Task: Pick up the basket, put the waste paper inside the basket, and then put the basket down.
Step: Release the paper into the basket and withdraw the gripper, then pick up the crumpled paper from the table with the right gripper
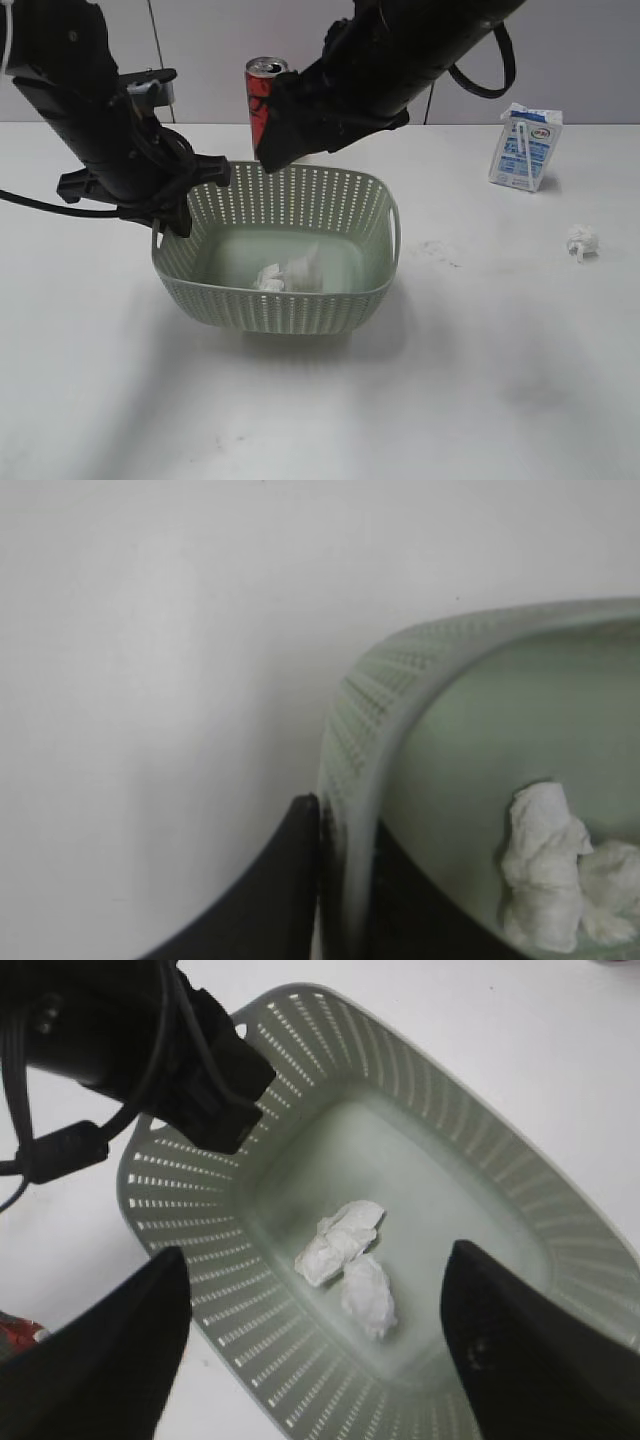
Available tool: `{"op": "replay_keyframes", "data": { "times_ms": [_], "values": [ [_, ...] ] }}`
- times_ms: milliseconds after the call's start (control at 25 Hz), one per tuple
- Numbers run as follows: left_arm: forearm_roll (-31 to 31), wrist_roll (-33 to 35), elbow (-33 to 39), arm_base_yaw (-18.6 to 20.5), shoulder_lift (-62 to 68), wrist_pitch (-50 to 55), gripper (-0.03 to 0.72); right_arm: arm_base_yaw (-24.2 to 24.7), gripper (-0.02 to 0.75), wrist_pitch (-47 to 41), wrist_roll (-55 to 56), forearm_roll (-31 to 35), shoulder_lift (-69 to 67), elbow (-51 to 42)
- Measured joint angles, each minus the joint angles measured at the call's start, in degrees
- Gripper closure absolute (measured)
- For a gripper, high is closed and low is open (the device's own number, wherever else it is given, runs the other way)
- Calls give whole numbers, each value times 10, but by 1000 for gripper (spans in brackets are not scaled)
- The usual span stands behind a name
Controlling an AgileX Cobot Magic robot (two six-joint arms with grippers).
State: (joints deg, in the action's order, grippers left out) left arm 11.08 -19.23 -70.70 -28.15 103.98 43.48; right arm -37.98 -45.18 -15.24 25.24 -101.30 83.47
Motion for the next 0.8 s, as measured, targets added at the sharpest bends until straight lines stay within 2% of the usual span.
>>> {"op": "replay_keyframes", "data": {
  "times_ms": [40, 120, 240, 320, 640, 800],
  "values": [
    [0, 0, 0, 0, 0, 0, 654, 0, 132, -8, -4, 1, 0, 2],
    [0, 0, 0, 0, 0, 0, 655, 2, 123, -33, 3, -22, 0, 15],
    [-1, 0, 0, 0, 0, 4, 653, 15, 134, -65, 47, -106, 0, 40],
    [-1, 0, 0, 0, 0, 7, 652, 41, 138, -73, 76, -162, 0, 53],
    [-1, 0, 0, 0, 0, 8, 652, 255, 142, -79, 133, -201, -16, 39],
    [-1, 0, 0, 0, 0, 5, 652, 324, 143, -77, 135, -207, -62, 3]
  ]
}}
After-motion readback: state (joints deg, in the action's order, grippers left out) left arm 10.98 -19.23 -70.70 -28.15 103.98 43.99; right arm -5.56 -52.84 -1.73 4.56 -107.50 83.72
